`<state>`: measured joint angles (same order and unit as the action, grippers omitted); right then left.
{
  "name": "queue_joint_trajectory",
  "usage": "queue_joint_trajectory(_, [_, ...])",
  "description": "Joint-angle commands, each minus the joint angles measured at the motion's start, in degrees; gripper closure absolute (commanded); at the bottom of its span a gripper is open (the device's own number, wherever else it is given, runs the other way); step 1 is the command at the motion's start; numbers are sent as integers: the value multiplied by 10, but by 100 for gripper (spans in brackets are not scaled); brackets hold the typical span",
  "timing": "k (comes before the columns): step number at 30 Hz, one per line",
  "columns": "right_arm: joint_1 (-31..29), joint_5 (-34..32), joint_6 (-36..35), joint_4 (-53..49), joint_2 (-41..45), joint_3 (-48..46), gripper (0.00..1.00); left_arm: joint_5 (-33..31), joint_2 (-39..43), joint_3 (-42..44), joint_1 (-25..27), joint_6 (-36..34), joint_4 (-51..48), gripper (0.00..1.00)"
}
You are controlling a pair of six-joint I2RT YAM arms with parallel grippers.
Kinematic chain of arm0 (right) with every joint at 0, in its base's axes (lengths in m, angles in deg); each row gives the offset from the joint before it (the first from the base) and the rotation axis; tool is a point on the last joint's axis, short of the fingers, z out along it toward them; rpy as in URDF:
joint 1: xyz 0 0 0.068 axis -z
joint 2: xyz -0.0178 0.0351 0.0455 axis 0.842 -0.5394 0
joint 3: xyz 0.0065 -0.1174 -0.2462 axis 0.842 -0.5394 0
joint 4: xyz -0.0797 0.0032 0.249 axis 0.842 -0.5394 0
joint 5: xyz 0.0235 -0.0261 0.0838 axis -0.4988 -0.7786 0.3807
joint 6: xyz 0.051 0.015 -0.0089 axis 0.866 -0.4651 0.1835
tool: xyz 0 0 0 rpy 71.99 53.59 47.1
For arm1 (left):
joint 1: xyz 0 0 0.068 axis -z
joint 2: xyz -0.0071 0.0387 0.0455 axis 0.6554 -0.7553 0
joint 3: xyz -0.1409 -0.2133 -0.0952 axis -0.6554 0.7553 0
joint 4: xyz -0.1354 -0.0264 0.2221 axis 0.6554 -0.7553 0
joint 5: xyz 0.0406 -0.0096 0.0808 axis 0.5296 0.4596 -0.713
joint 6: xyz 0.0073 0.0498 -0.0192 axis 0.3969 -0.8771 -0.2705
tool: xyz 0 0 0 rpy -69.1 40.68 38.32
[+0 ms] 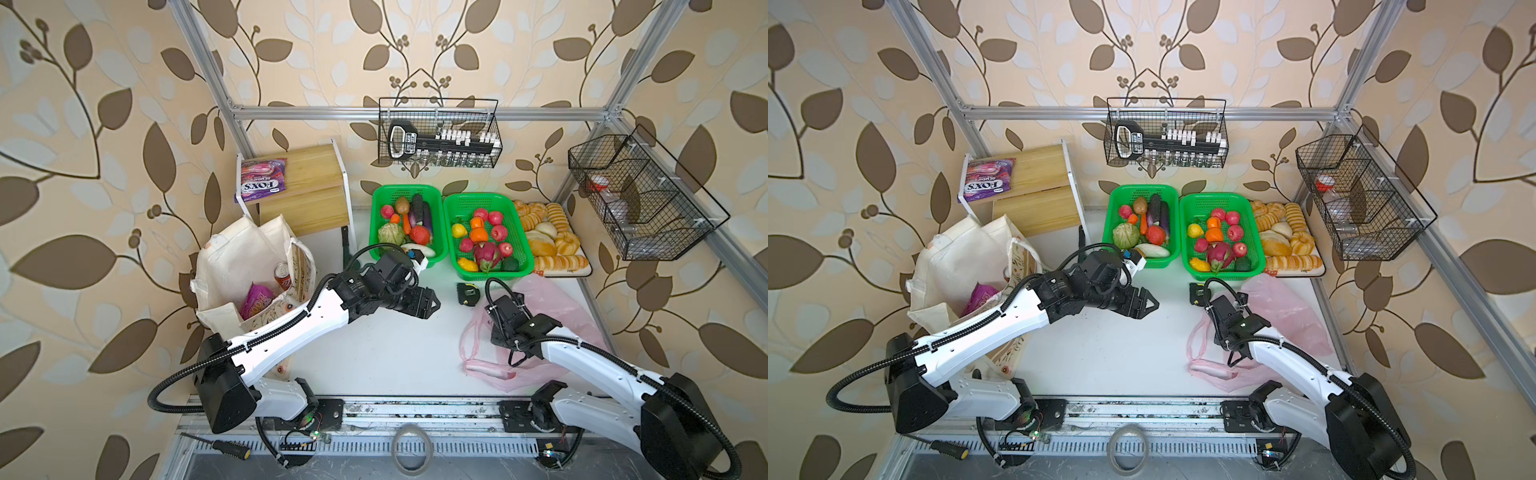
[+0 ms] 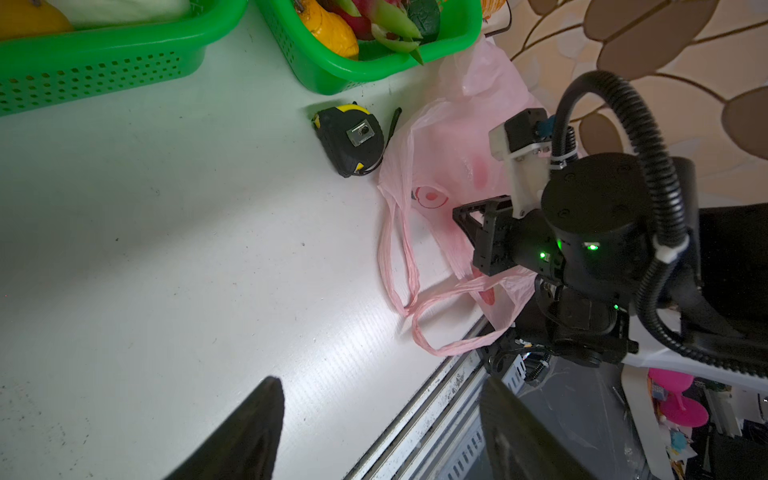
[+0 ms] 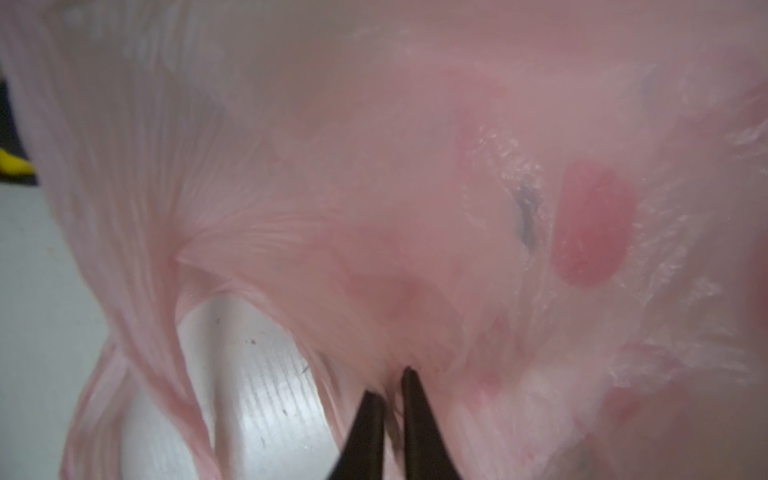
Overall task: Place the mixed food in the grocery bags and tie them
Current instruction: 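Grasp the pink bag's opening edge with the left gripper beside the right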
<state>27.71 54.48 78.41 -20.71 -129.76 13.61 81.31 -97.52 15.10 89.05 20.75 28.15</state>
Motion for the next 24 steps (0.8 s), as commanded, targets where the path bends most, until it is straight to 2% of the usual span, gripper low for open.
queue_joint_trajectory(1, [-14,-14,-9,-32,49,31,100,-14,4,-11,5,-25,11,24])
queue_joint_trajectory(3, [-22,17,-16,-51,80,56,100,-25,9,-5,5,-36,13,23])
queue_joint_trajectory(7, [-35,127,-25,-105,111,128,100,-40,30,9,5,-73,34,23])
queue_joint_trajectory(10, [-37,182,-25,-131,122,169,100,-19,47,15,5,-113,53,24])
queue_joint_trajectory(16, [-32,212,-29,-120,135,200,100,17,72,22,5,-172,73,23])
queue_joint_trajectory(20, [-21,240,-36,-93,133,215,100,56,90,47,5,-210,105,18])
queue_joint_trajectory(24, [-20,250,-40,-81,130,219,100,6,81,54,21,-222,115,19])
